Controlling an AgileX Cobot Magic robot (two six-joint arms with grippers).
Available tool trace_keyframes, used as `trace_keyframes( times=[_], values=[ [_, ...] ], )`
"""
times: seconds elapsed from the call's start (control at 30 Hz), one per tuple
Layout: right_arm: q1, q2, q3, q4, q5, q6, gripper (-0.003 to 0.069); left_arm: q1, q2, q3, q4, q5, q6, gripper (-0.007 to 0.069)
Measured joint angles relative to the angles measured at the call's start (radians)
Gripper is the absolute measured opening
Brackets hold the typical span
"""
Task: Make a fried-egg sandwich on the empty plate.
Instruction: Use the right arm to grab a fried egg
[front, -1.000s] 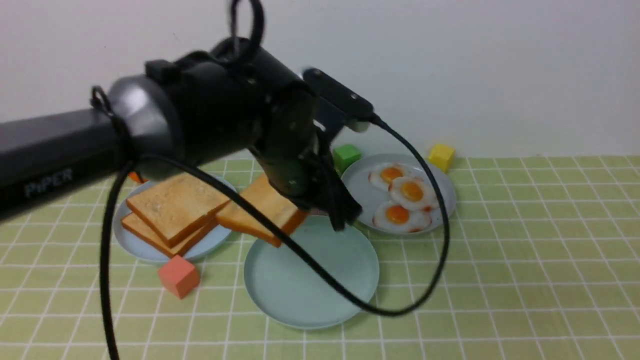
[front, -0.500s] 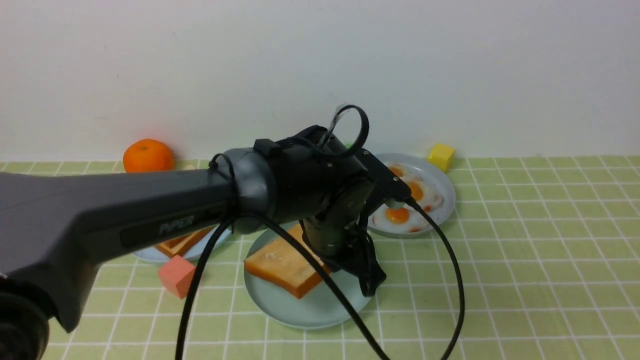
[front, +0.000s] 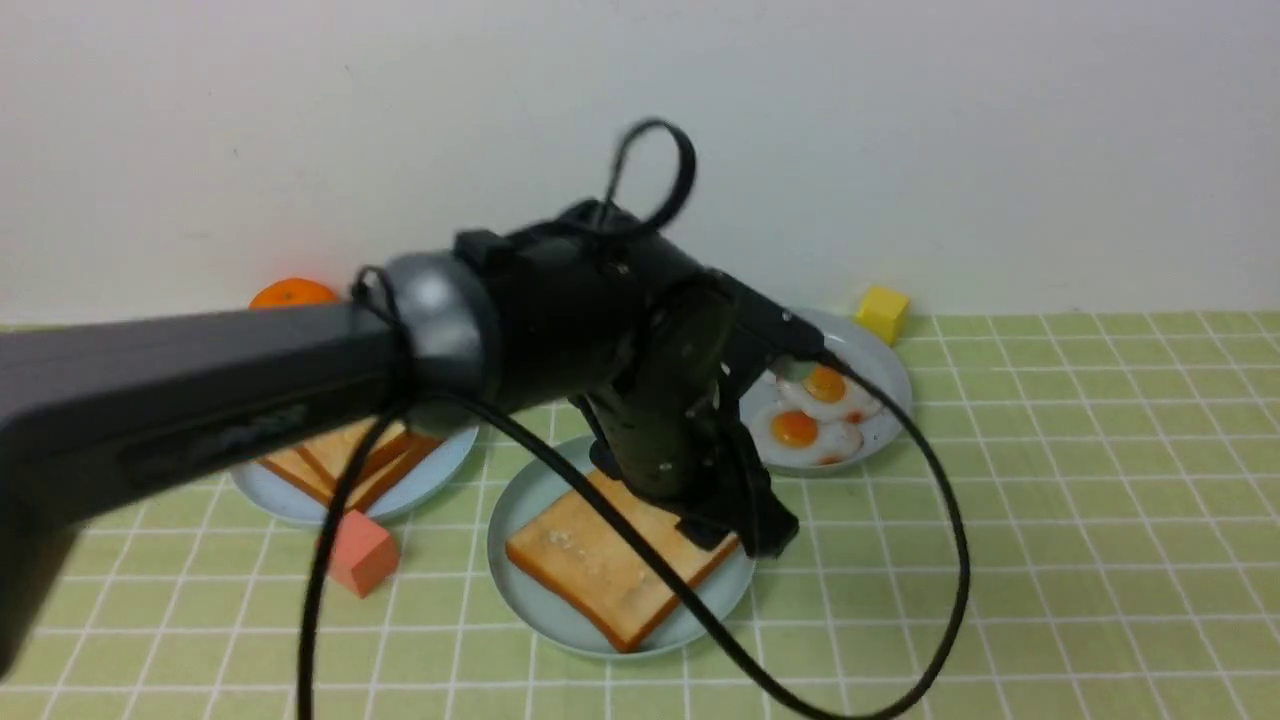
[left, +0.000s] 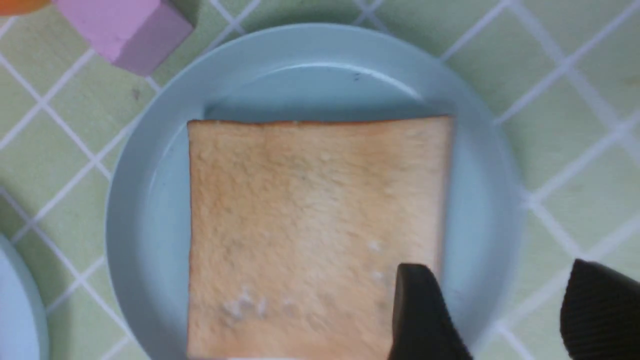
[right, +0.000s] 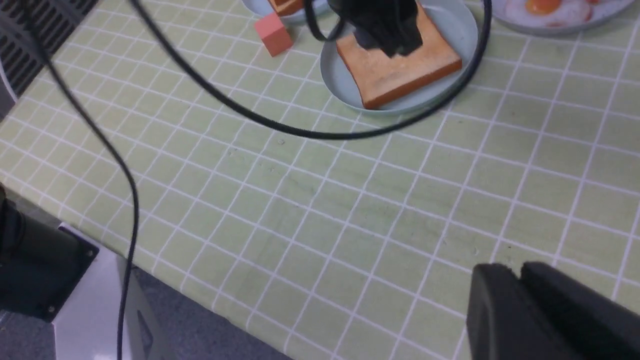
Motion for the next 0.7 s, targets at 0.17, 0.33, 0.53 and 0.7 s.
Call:
trace_keyframes(
  times=[0.17, 0.33, 0.53, 0.7],
  values=[
    [0.000, 0.190, 0.062, 0.002, -0.170, 0.018, 0.0173, 0.000, -0.280, -0.019, -0.174, 0.095, 0.018, 0.0212],
    [0.000, 0.452, 0.036, 0.043, -0.304, 0.035, 0.0256, 0.000, -0.591, 0.087, -0.246, 0.116, 0.066, 0.0044],
    [0.000, 0.779, -0.070, 0.050, -0.431, 0.025, 0.0290, 0.000, -1.009, 0.451, -0.259, -0.010, 0.073, -0.0013],
    [0.000, 0.987, -0.203, 0.053, -0.470, -0.044, 0.0292, 0.000, -1.284, 0.693, -0.259, -0.163, 0.075, -0.0013]
  ],
)
